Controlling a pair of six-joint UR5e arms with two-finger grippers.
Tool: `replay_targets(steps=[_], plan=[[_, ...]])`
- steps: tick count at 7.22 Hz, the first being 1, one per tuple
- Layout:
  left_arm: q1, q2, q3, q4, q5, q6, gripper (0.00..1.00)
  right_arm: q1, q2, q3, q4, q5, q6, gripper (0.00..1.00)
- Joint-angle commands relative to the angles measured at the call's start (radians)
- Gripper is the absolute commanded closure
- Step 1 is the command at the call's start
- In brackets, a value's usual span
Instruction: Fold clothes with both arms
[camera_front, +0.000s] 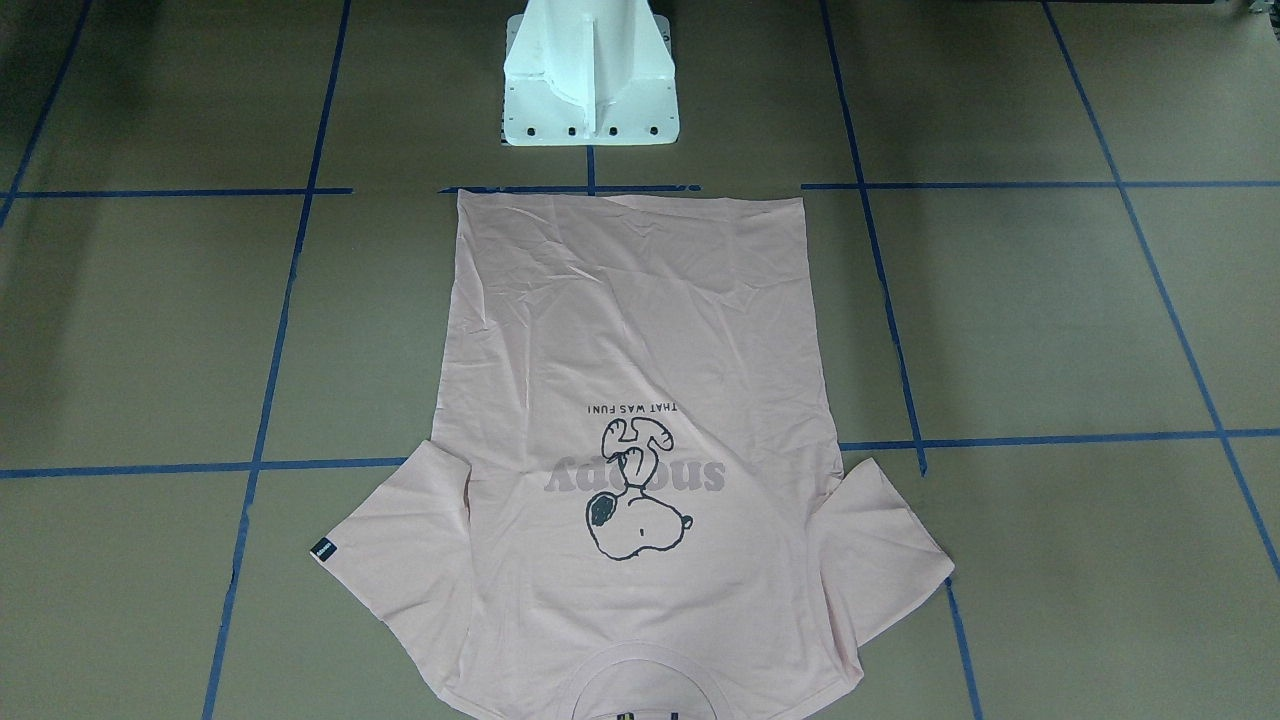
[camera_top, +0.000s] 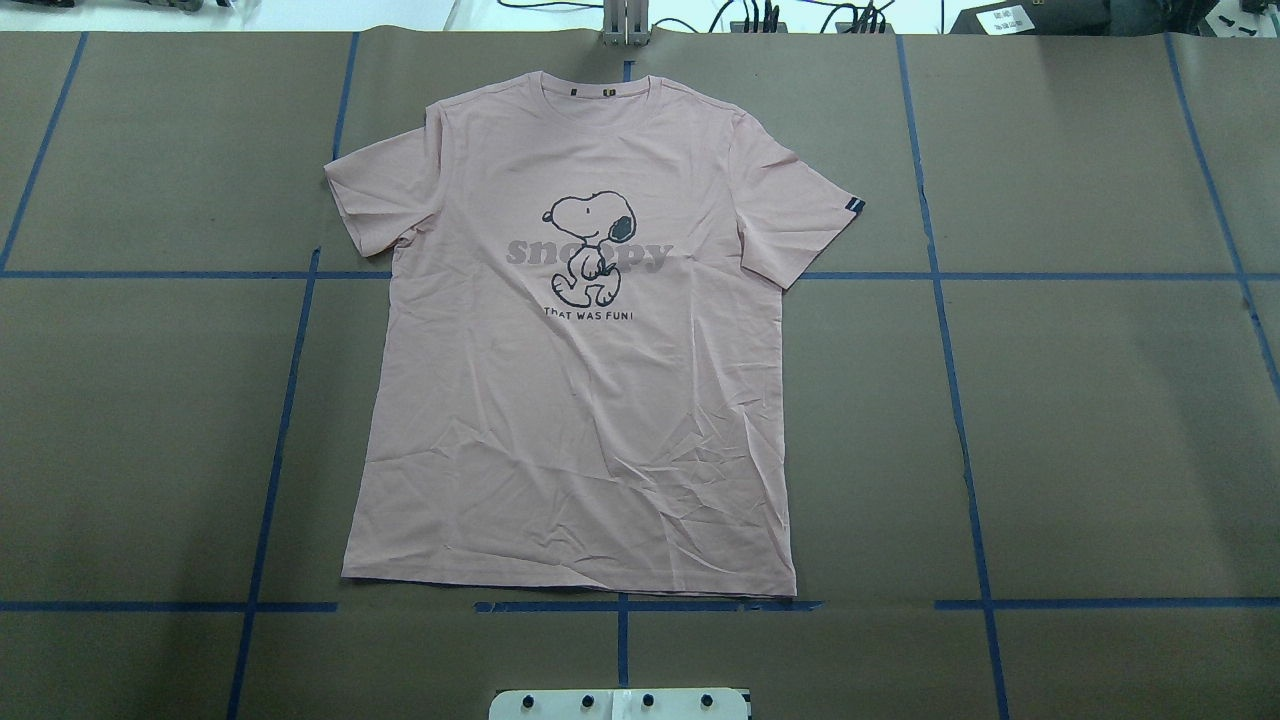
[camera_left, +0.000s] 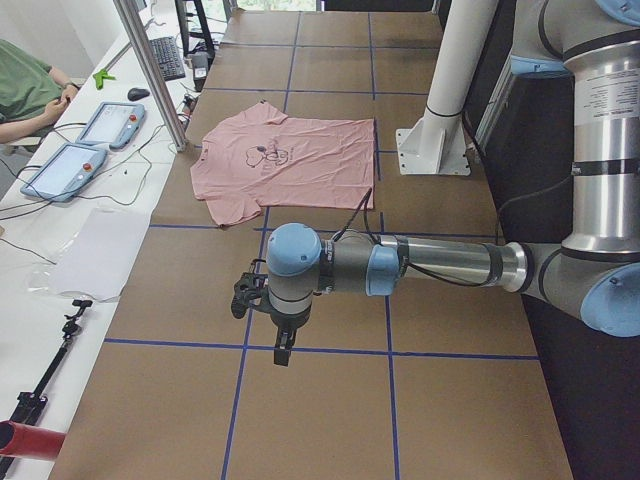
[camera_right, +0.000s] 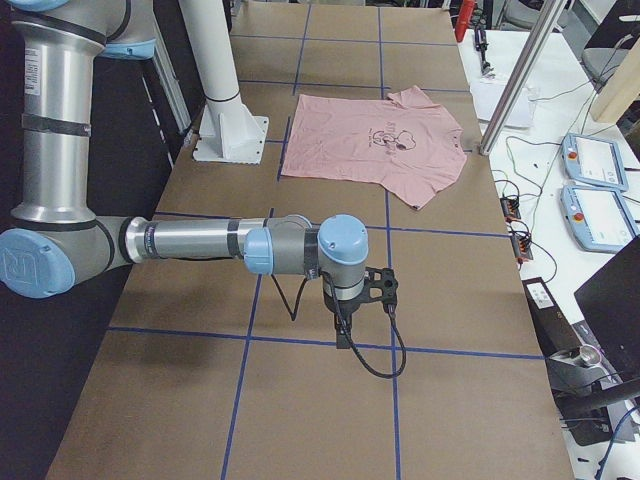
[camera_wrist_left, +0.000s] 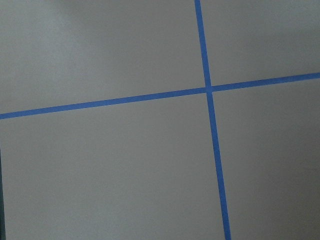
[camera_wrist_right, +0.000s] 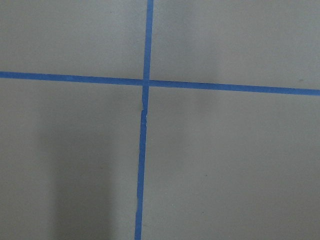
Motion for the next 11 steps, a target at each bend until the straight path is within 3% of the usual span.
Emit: replay_targets(steps=[1, 3, 5, 7, 9, 10, 11], plan=[[0.001, -0.014, 0.004, -0.028, 0.008, 0.000, 0.00, -0.008, 0.005, 0.011, 0.001, 0.000, 0.006, 0.00], [0.001, -0.014, 0.003, -0.067, 0.008, 0.001, 0.00, -0.009, 0.034, 0.015, 0.002, -0.003, 0.014, 0.00], [0.062, -0.014, 0.014, -0.146, 0.008, -0.002, 0.00, -0.018, 0.088, 0.006, 0.118, -0.012, 0.011, 0.00], [0.067, -0.066, 0.053, -0.459, 0.024, -0.009, 0.00, -0.022, 0.143, -0.047, 0.163, -0.003, 0.056, 0.00], [0.073, -0.233, 0.259, -0.786, 0.031, -0.015, 0.00, -0.023, 0.163, -0.119, 0.253, 0.042, 0.086, 0.00], [0.093, -0.297, 0.347, -0.844, 0.022, -0.088, 0.00, -0.023, 0.186, -0.161, 0.277, 0.131, 0.092, 0.00], [0.136, -0.319, 0.350, -0.866, 0.021, -0.129, 0.00, -0.044, 0.221, -0.157, 0.287, 0.132, 0.147, 0.00]])
